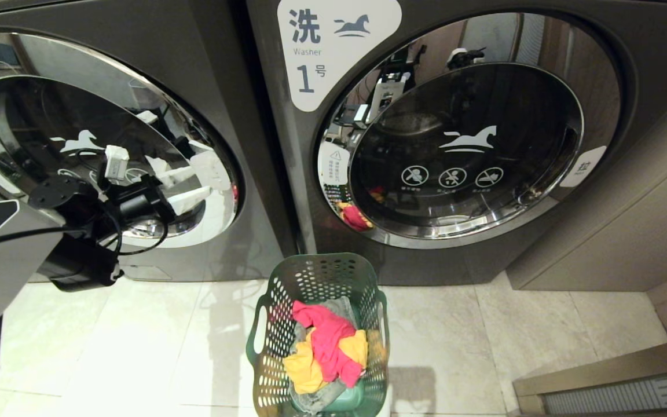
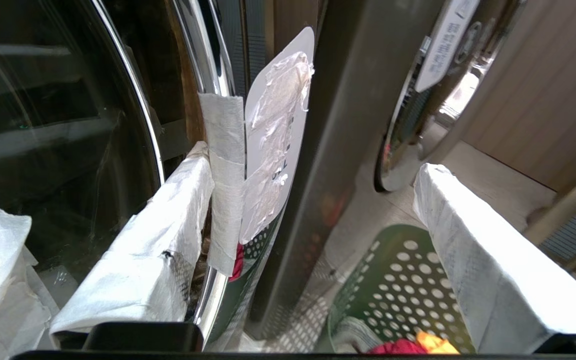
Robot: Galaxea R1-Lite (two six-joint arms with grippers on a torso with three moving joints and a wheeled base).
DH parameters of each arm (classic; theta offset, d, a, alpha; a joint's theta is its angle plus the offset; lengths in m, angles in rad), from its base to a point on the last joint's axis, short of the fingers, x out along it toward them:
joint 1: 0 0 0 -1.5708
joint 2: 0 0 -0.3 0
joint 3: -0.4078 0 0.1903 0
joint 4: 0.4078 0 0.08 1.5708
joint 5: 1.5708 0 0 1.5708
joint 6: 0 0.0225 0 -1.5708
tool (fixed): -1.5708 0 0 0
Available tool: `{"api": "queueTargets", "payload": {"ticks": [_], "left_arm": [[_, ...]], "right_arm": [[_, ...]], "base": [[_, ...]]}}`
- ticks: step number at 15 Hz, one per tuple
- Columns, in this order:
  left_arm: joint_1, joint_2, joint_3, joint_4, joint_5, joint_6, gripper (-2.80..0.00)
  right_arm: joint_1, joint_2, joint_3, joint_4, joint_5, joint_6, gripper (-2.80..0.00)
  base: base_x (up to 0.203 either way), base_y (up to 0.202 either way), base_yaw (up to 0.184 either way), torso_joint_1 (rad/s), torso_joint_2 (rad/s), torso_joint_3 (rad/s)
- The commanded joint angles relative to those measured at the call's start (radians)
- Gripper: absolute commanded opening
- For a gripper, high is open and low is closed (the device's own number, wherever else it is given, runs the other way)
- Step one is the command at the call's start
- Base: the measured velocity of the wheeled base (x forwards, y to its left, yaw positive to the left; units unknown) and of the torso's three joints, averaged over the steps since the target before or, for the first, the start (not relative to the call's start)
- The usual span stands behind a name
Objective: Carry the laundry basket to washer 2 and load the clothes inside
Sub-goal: Open the lid of the washing machine
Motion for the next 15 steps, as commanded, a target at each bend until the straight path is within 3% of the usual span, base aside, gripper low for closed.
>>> {"api": "queueTargets", "payload": {"ticks": [1,6,9,11,15], "left_arm": [[0.0,-0.015,0.023,-0.007,-0.032,-0.004,0.0],[0.015,-0.067,0.113,-0.007,-0.049,0.006,0.0],[0.114,-0.192,0.309,-0.007,-0.044,0.017,0.0],[0.272,-0.285,0.443,-0.007,-0.046,0.015,0.0],[0.615,-0.39,0.527,-0.007,-0.043,0.011,0.0]], "right_arm": [[0.0,0.0,0.0,0.0,0.0,0.0,-2.8],[0.0,0.0,0.0,-0.001,0.0,0.0,-2.8],[0.0,0.0,0.0,0.0,0.0,0.0,-2.8],[0.0,0.0,0.0,0.0,0.0,0.0,-2.8],[0.0,0.0,0.0,0.0,0.0,0.0,-2.8]], "base": [[0.0,0.0,0.0,0.0,0.0,0.0],[0.0,0.0,0.0,0.0,0.0,0.0],[0.0,0.0,0.0,0.0,0.0,0.0],[0.0,0.0,0.0,0.0,0.0,0.0],[0.0,0.0,0.0,0.0,0.0,0.0]]}}
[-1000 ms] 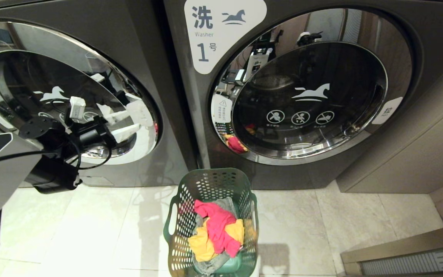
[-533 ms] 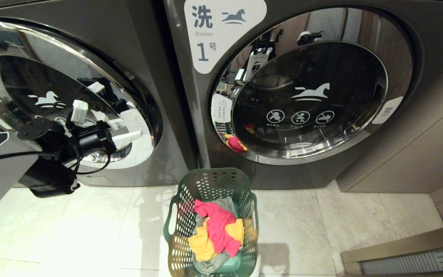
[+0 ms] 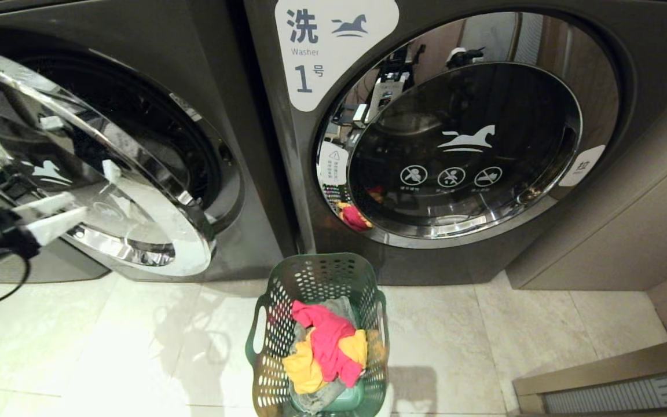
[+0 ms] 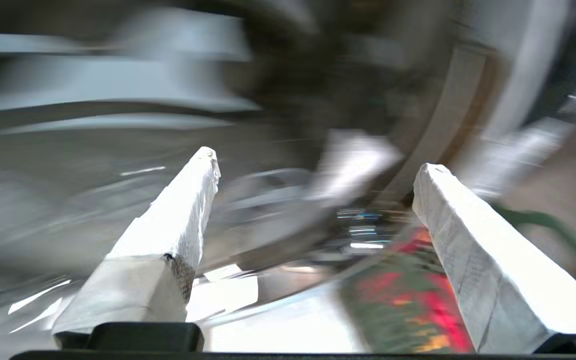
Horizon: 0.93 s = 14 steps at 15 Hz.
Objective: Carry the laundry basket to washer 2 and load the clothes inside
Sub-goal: Open the lid of the washing machine
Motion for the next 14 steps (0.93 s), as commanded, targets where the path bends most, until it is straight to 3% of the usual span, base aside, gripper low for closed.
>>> {"api": "queueTargets", "payload": {"ticks": [1,3,5,6,8,11,13,14], "left_arm": [[0.214,-0.108,0.034,-0.007,-0.003,-0.005,0.0],[0.359,-0.25,0.049,-0.007,-0.002,-0.034,0.0],[0.51,-0.437,0.032,-0.007,0.012,-0.124,0.0],[0.567,-0.533,0.015,-0.007,0.031,-0.181,0.0],[0.671,-0.745,-0.046,-0.006,0.091,-0.367,0.0],[0.748,-1.042,-0.118,0.087,0.145,-0.584,0.0],[0.768,-1.207,-0.138,0.24,0.157,-0.668,0.0],[0.763,-1.273,-0.146,0.38,0.15,-0.696,0.0]], "right_arm": [[0.0,0.0,0.0,0.0,0.0,0.0,-2.8],[0.0,0.0,0.0,0.0,0.0,0.0,-2.8],[0.0,0.0,0.0,0.0,0.0,0.0,-2.8],[0.0,0.001,0.0,0.0,0.0,0.0,-2.8],[0.0,0.0,0.0,0.0,0.0,0.0,-2.8],[0.0,0.0,0.0,0.0,0.0,0.0,-2.8],[0.0,0.0,0.0,0.0,0.0,0.0,-2.8],[0.0,0.002,0.0,0.0,0.001,0.0,-2.8]], "base": [[0.0,0.0,0.0,0.0,0.0,0.0],[0.0,0.0,0.0,0.0,0.0,0.0],[0.0,0.0,0.0,0.0,0.0,0.0],[0.0,0.0,0.0,0.0,0.0,0.0],[0.0,0.0,0.0,0.0,0.0,0.0],[0.0,0.0,0.0,0.0,0.0,0.0],[0.0,0.0,0.0,0.0,0.0,0.0],[0.0,0.0,0.0,0.0,0.0,0.0]]}}
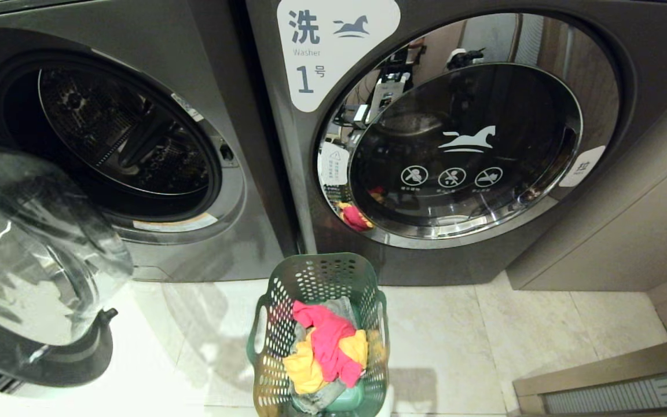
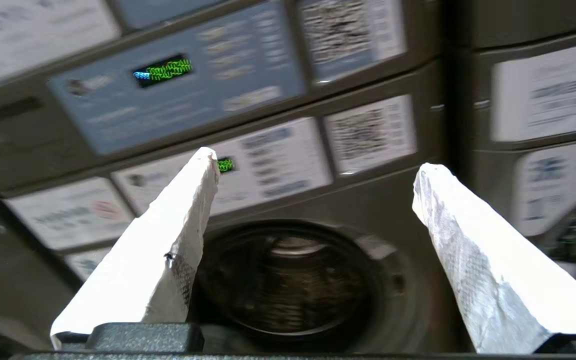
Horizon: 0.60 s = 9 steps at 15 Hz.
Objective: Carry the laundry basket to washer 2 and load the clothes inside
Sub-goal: Open the lid of the washing machine
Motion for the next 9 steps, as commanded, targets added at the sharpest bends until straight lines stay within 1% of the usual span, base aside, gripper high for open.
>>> {"api": "queueTargets", "payload": {"ticks": [1,3,4,5,6,7,8,9], "left_arm": [[-0.009,-0.231,-0.022,0.323,-0.025,-0.052,0.0],[-0.045,-0.274,-0.046,0.629,-0.061,-0.067,0.0],[-0.09,-0.293,-0.047,0.759,-0.083,-0.071,0.0],[-0.137,-0.307,-0.031,0.859,-0.118,-0.067,0.0],[-0.159,-0.315,0.015,0.897,-0.171,-0.02,0.0],[-0.183,-0.316,0.065,0.902,-0.221,0.084,0.0],[-0.213,-0.313,0.116,0.905,-0.255,0.211,0.0],[-0.238,-0.306,0.154,0.908,-0.271,0.36,0.0]], "right_arm": [[0.0,0.0,0.0,0.0,0.0,0.0,-2.8],[0.0,0.0,0.0,0.0,0.0,0.0,-2.8],[0.0,0.001,0.0,0.0,0.0,0.0,-2.8],[0.0,0.0,0.0,0.0,0.0,0.0,-2.8],[0.0,0.0,0.0,0.0,0.0,0.0,-2.8],[0.0,0.0,0.0,0.0,0.0,0.0,-2.8],[0.0,0.0,0.0,0.0,0.0,0.0,-2.8],[0.0,0.0,0.0,0.0,0.0,0.0,-2.8]], "base": [[0.0,0.0,0.0,0.0,0.0,0.0],[0.0,0.0,0.0,0.0,0.0,0.0],[0.0,0.0,0.0,0.0,0.0,0.0],[0.0,0.0,0.0,0.0,0.0,0.0],[0.0,0.0,0.0,0.0,0.0,0.0],[0.0,0.0,0.0,0.0,0.0,0.0],[0.0,0.0,0.0,0.0,0.0,0.0],[0.0,0.0,0.0,0.0,0.0,0.0]]}}
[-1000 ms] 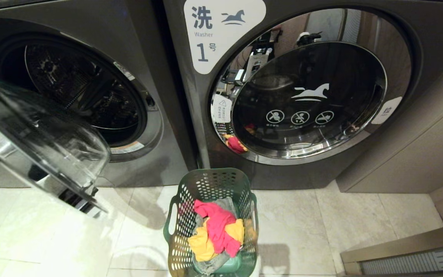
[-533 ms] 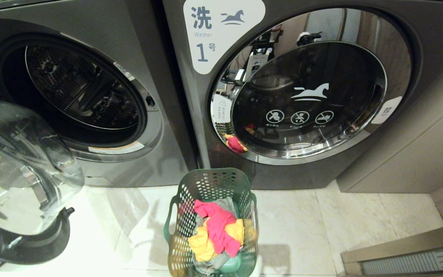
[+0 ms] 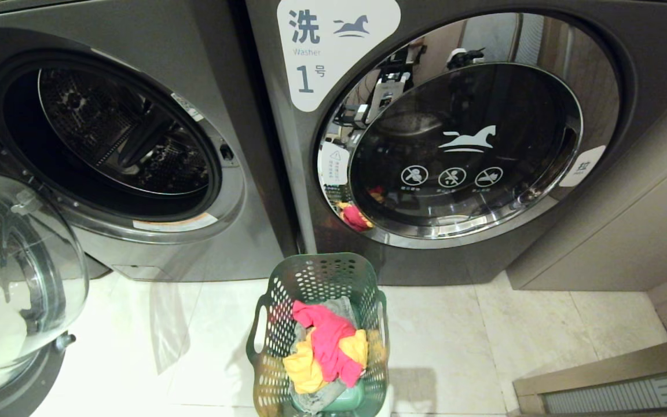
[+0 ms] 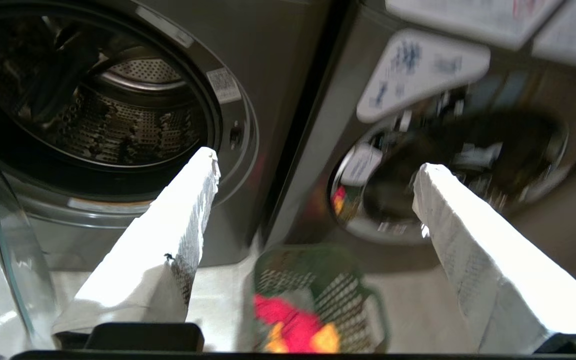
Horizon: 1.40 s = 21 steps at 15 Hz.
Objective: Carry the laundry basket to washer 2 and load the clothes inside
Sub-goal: Open the lid of the washing machine
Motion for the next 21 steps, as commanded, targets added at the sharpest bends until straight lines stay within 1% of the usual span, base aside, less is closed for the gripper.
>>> {"api": "queueTargets", "payload": {"ticks": [1,2,3,4,5,6,7,8,9,10,12,13,14,15,17,20,21], "left_arm": [[-0.055,0.009,0.093,0.003,-0.032,0.349,0.0],[-0.067,0.018,0.128,0.004,-0.035,0.492,0.0],[-0.076,0.035,0.16,0.006,-0.025,0.65,0.0],[-0.08,0.059,0.178,0.008,0.028,0.792,0.0],[-0.086,0.095,0.189,0.02,0.146,0.902,0.0],[-0.093,0.139,0.193,0.041,0.307,0.983,0.0],[-0.104,0.198,0.193,0.062,0.482,1.035,0.0],[-0.127,0.266,0.187,0.076,0.61,1.067,0.0],[-0.156,0.336,0.175,0.085,0.713,1.088,0.0],[-0.185,0.406,0.156,0.091,0.796,1.102,0.0],[-0.223,0.512,0.097,0.096,0.906,1.13,0.0],[-0.236,0.551,0.071,0.094,0.968,1.147,-2.8],[-0.249,0.577,0.049,0.093,1.014,1.153,-2.8],[-0.251,0.593,0.041,0.095,1.027,1.154,-2.8],[-0.251,0.617,0.048,0.1,1.035,1.15,-2.8],[-0.247,0.668,0.049,0.101,1.04,1.109,-2.8],[-0.242,0.679,0.049,0.1,1.065,1.107,-2.8]], "right_arm": [[0.001,0.001,0.0,0.0,0.0,0.0,-2.8],[0.001,0.001,0.0,0.0,0.0,0.0,-2.8],[0.001,0.0,0.0,0.0,0.0,0.0,-2.8],[0.001,0.0,0.0,0.0,0.0,0.0,-2.8],[0.001,0.0,0.0,0.0,0.0,0.0,-2.8],[0.001,0.001,0.0,0.0,0.0,0.0,-2.8],[0.001,0.0,0.0,-0.001,0.0,0.0,-2.8],[0.001,0.001,0.0,0.0,0.0,0.0,-2.8],[0.001,0.0,0.0,0.0,0.0,0.0,-2.8],[0.001,0.001,0.0,0.0,0.0,0.0,-2.8],[0.0,0.0,0.0,0.0,0.0,0.0,-2.8],[0.001,0.0,0.0,0.0,0.0,0.0,-2.8],[0.001,0.0,0.0,0.0,0.0,0.0,-2.8],[0.001,0.002,0.0,0.0,0.0,0.0,-2.8],[0.001,0.0,0.0,0.0,0.0,0.0,-2.8],[0.001,0.0,0.0,0.0,0.0,0.0,-2.8],[0.001,0.0,0.0,0.0,0.0,0.0,-2.8]], "base": [[0.0,0.0,0.0,0.0,0.0,0.0],[0.0,0.0,0.0,0.0,0.0,0.0],[0.0,0.0,0.0,0.0,0.0,0.0],[0.0,0.0,0.0,0.0,0.0,0.0],[0.0,0.0,0.0,0.0,0.0,0.0],[0.0,0.0,0.0,0.0,0.0,0.0],[0.0,0.0,0.0,0.0,0.0,0.0],[0.0,0.0,0.0,0.0,0.0,0.0],[0.0,0.0,0.0,0.0,0.0,0.0],[0.0,0.0,0.0,0.0,0.0,0.0],[0.0,0.0,0.0,0.0,0.0,0.0],[0.0,0.0,0.0,0.0,0.0,0.0],[0.0,0.0,0.0,0.0,0.0,0.0],[0.0,0.0,0.0,0.0,0.0,0.0],[0.0,0.0,0.0,0.0,0.0,0.0],[0.0,0.0,0.0,0.0,0.0,0.0],[0.0,0.0,0.0,0.0,0.0,0.0]]}}
